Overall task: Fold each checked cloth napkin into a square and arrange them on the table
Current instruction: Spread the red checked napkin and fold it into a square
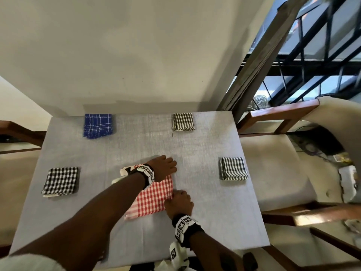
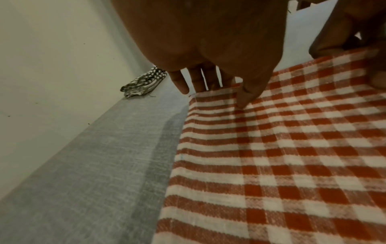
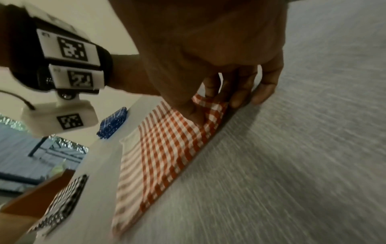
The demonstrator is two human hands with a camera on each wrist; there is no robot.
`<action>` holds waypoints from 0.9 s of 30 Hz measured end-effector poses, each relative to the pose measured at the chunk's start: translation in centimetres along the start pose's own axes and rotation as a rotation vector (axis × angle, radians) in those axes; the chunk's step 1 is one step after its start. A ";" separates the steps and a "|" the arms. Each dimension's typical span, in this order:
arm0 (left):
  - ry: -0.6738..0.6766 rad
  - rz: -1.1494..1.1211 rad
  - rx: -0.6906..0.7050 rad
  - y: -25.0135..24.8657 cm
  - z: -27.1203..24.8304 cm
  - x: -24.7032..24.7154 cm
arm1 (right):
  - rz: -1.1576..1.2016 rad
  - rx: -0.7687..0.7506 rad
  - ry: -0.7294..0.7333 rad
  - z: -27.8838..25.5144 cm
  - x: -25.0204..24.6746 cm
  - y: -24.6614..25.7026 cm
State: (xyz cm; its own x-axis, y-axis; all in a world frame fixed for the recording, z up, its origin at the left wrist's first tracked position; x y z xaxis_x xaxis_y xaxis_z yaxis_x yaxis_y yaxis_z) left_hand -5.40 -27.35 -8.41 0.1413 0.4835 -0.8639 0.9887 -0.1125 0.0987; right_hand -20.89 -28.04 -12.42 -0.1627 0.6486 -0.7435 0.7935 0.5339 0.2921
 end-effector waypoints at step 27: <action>-0.413 -0.764 -0.772 3.5 -12.7 3.8 | -0.408 -0.771 -0.286 7.7 -16.1 3.7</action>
State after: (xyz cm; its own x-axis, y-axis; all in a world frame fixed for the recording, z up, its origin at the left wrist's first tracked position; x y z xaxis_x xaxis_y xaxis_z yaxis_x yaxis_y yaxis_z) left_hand -0.78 -14.91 -5.11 -0.3917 -0.1387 -0.9096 0.5969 0.7140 -0.3659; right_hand -10.87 -40.70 -4.00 -0.1113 0.2258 -0.9678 0.0783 0.9728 0.2180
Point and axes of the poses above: each hand's wrist, its own z-axis towards the middle knuckle, its own x-axis out of the palm, y = z × x, the point moved 5 cm from there along z, towards the middle knuckle, and after that the axes turned 3 degrees about y, right-handed, at the moved point
